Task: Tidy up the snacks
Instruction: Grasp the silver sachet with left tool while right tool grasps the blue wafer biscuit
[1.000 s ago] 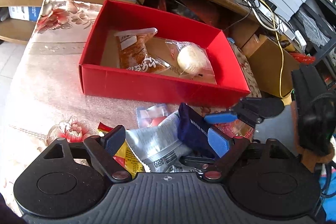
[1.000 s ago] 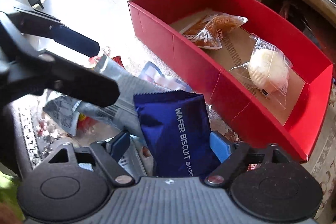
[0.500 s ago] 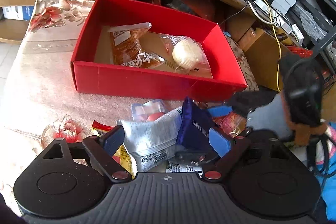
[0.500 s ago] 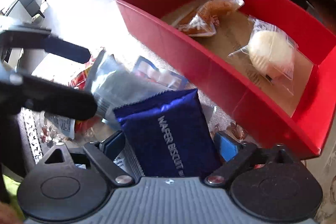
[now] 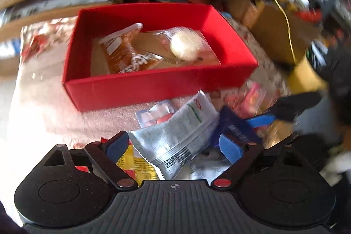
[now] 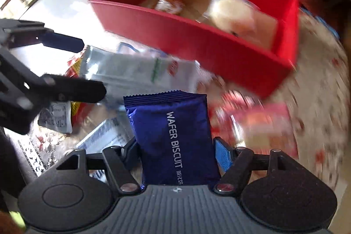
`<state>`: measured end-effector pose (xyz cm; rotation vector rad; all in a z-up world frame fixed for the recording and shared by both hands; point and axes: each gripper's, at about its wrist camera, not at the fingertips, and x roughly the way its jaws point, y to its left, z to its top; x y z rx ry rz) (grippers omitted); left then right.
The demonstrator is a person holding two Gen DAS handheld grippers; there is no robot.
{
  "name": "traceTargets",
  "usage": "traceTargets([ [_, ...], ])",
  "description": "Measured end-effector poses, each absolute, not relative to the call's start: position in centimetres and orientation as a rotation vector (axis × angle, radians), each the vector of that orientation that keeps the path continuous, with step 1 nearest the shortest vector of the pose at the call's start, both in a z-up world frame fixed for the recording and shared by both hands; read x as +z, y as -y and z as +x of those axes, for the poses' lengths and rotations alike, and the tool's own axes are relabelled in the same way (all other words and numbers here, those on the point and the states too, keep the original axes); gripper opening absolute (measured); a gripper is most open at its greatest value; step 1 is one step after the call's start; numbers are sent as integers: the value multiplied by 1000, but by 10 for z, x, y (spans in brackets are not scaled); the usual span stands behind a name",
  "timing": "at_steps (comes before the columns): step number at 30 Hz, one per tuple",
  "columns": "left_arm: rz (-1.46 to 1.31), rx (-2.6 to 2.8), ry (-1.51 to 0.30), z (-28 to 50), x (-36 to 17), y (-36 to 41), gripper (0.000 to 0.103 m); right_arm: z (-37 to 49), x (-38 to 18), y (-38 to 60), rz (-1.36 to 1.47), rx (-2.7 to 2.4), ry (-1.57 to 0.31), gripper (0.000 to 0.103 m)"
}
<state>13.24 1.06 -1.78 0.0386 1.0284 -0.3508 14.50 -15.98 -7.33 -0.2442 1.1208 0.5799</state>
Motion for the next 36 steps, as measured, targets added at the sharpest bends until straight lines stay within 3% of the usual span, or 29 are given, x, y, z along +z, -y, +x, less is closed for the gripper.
traceTargets([
  [11, 471, -506, -966, 145, -43, 41, 91, 131, -73, 176, -110, 517, -1161, 73],
  [14, 627, -551, -962, 140, -46, 51, 91, 133, -75, 177, -67, 542, -1163, 83],
  [16, 682, -585, -967, 136, -44, 50, 93, 131, -77, 178, -54, 568, -1160, 100],
  [17, 699, -589, -966, 134, -44, 49, 93, 130, -79, 175, -57, 586, -1160, 103],
  [29, 904, -718, -951, 154, -65, 87, 95, 127, -82, 173, -90, 600, -1147, 103],
  [32, 861, -719, -979, 154, -66, 84, 88, 127, -79, 176, -102, 604, -1150, 101],
  [36, 762, -663, -1045, 153, -67, 65, 83, 124, -71, 181, -132, 557, -1138, 71],
])
